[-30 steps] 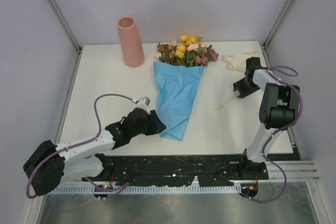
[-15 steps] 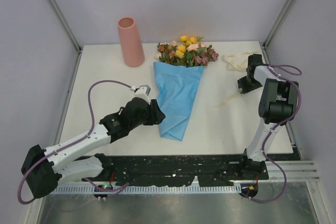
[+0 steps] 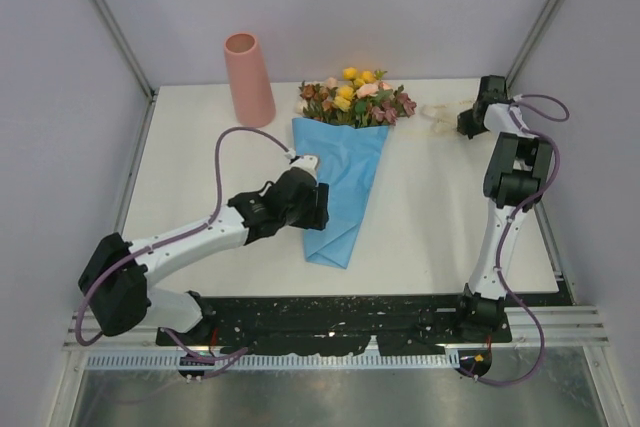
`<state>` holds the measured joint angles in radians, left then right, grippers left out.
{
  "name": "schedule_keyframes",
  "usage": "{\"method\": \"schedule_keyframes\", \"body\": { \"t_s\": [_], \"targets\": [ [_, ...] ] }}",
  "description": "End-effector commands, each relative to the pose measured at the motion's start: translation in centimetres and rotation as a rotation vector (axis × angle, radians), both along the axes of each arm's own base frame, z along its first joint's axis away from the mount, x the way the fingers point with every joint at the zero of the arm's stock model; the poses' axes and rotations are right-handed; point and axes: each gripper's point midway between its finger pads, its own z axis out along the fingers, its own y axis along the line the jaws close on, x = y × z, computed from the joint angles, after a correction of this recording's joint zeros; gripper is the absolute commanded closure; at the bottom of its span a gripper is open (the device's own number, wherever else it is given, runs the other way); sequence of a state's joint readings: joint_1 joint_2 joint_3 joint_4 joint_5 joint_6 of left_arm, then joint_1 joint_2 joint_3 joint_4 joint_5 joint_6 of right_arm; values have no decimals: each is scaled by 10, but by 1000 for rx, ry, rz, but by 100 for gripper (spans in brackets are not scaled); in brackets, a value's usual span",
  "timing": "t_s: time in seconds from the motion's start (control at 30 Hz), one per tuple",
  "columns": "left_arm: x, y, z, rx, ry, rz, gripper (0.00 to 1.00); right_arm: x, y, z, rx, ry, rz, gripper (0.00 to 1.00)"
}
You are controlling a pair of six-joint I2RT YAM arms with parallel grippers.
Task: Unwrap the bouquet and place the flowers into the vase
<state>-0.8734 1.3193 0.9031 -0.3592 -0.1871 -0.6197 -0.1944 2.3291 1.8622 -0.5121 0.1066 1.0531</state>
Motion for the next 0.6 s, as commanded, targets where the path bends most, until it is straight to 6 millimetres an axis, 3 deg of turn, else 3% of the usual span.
{"method": "schedule_keyframes", "body": {
  "t_s": [0.0, 0.1, 0.17, 0.2, 0.23, 0.27, 0.3, 0.33, 0.37, 0.4, 0.43, 0.47, 0.57],
  "targets": [
    [16, -17, 17, 128, -79, -72, 37, 46, 0, 27, 34, -160, 45, 95],
    [24, -34, 23, 198, -130, -98, 34, 61, 16, 54, 59, -251, 157, 93],
    [27, -47, 25, 238, -154, -120, 33, 52, 24, 68, 69, -270, 200, 84],
    [27, -55, 27, 256, -172, -130, 32, 47, 29, 91, 73, -304, 217, 81],
    [27, -62, 26, 276, -179, -142, 32, 37, 31, 84, 79, -292, 223, 73],
    [29, -69, 27, 292, -188, -149, 31, 30, 32, 106, 69, -327, 223, 67],
    [30, -74, 26, 307, -192, -155, 31, 18, 33, 97, 79, -303, 212, 58],
    [31, -82, 26, 316, -192, -164, 31, 10, 32, 118, 70, -336, 207, 53],
    [32, -86, 24, 328, -191, -166, 31, -2, 32, 105, 73, -300, 196, 47],
    [33, -91, 17, 347, -186, -166, 30, -13, 31, 120, 61, -302, 189, 44],
    [33, -94, 15, 350, -185, -153, 29, -26, 26, 114, 56, -270, 166, 39],
    [33, -97, 13, 345, -183, -149, 29, -34, 26, 123, 52, -275, 166, 37],
    [31, -104, 7, 343, -195, -150, 28, -60, 27, 120, 63, -236, 185, 25]
  ]
}}
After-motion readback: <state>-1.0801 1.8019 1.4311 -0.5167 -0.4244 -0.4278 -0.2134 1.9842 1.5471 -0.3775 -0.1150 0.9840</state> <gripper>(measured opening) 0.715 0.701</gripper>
